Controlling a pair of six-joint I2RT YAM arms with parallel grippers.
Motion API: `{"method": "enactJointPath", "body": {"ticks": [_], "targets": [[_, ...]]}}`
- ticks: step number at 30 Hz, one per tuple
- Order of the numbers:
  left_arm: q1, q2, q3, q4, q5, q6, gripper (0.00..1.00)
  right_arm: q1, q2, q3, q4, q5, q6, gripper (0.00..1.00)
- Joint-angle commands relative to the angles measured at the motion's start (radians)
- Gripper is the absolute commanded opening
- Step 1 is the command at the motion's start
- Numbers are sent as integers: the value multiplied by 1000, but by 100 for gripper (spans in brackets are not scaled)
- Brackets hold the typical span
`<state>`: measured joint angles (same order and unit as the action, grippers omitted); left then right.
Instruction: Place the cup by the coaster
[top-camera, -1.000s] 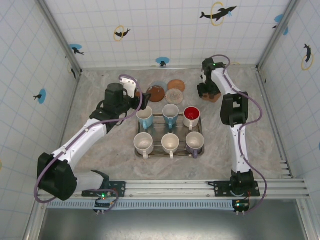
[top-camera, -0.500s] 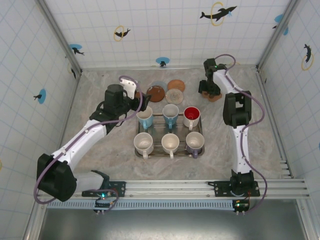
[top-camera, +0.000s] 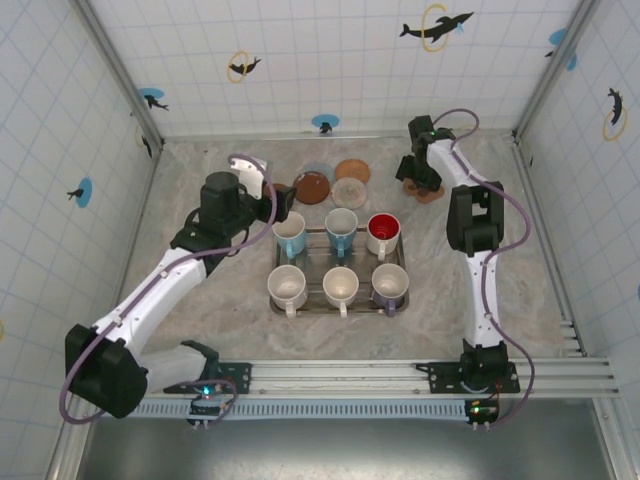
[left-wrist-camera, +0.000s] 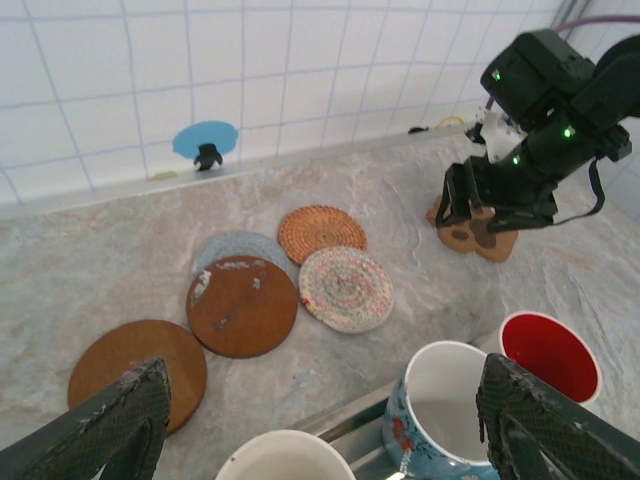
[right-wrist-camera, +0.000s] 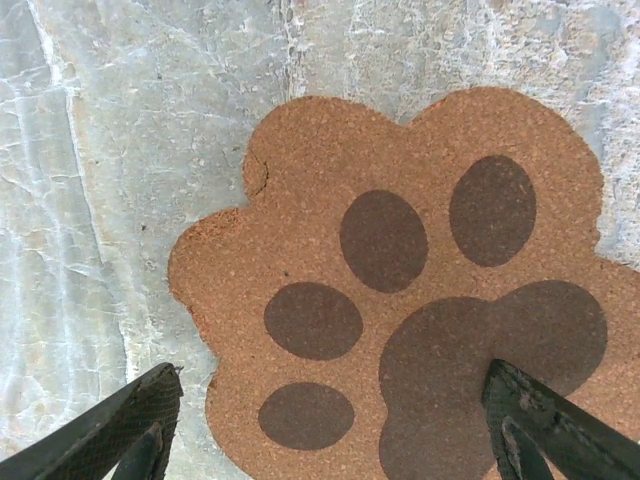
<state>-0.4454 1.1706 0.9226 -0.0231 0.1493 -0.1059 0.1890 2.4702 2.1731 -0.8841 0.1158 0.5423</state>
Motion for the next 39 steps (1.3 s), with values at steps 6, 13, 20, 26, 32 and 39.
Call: {"method": "enactJointPath", "body": {"ticks": [6,13,20,26,32,39], "targets": [[-4,132,198,-181,-186,9,81,55,-238,-72,124,-57,-26,79],[8,494,609,-471,-235,53,82,123,-306,-60,137,-180,-121,66],[11,815,929,-789,-293,112,84,156,-353,-191,234,-268,-154,74],[11,979,1054,-918,-290,114,84,144,-352,-257,334,-376,-114,75],[8,1040,1057,-933,-314,74,83,142,-363,-323,447,-448,-70,75],[8,1059,1019,-907,-303,53,83,134,-391,-453,610,-495,3,75]]}}
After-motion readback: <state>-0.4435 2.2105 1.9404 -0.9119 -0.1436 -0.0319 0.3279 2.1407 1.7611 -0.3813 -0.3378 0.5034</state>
